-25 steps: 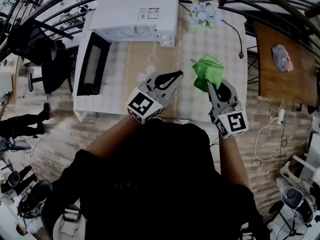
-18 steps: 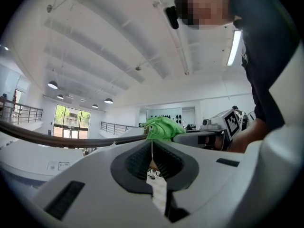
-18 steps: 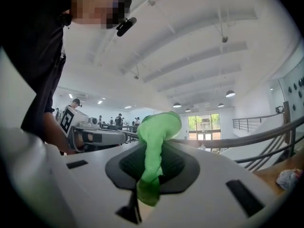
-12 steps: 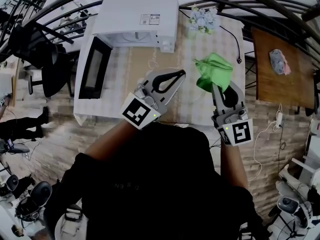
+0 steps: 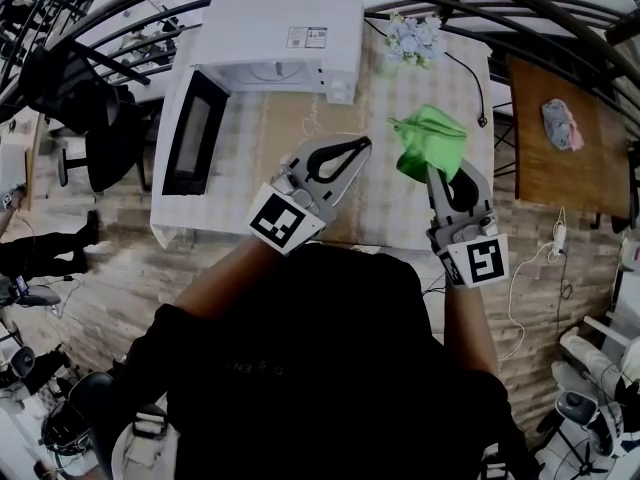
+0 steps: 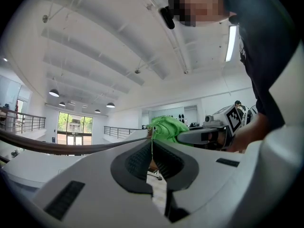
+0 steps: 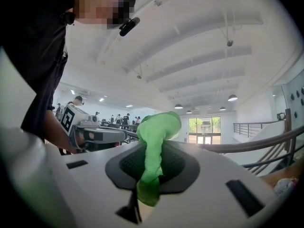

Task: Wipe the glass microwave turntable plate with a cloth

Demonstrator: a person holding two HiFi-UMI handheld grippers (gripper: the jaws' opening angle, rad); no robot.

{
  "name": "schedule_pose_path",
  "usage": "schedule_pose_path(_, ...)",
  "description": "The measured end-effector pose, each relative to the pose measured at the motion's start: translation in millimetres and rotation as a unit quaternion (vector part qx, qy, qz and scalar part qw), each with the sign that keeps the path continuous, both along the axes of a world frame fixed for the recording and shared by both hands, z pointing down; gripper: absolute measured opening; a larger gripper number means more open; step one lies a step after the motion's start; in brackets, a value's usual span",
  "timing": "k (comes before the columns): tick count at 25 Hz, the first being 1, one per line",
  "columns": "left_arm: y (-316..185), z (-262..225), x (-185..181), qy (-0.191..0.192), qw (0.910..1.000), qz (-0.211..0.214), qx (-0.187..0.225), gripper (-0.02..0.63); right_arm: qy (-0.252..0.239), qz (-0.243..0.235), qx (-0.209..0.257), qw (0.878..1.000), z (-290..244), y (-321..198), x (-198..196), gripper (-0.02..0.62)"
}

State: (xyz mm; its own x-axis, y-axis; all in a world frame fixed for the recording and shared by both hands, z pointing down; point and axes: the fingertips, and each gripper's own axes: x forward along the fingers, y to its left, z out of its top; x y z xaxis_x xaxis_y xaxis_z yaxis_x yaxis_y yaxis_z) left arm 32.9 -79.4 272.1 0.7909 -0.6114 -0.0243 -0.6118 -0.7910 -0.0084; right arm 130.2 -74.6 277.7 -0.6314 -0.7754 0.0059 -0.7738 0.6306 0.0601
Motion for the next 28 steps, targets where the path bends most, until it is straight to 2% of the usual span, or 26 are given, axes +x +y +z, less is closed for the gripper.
schedule_pose_path(5, -0.7, 0.2, -1.6, -0.001, 1.0, 0.001, 0.006, 0.021, 0.009, -0.004, -0.002, 1.0, 2.3, -0.6, -5.0, 0.062)
schedule_pose_path(14, 4.1, 0.5, -2.6, -0.003, 1.0, 0.006, 0.007, 0.021, -0.011, 0.0, -0.001, 1.0, -9.7, 3.1, -13.0, 0.063)
schedule_pose_path(28, 13.6, -0.2, -5.1, -0.006, 0.9999, 0.016, 0.002, 0.021, 0.009, -0.005, -0.005, 1.0, -6.0, 15.8, -17.9, 0.063)
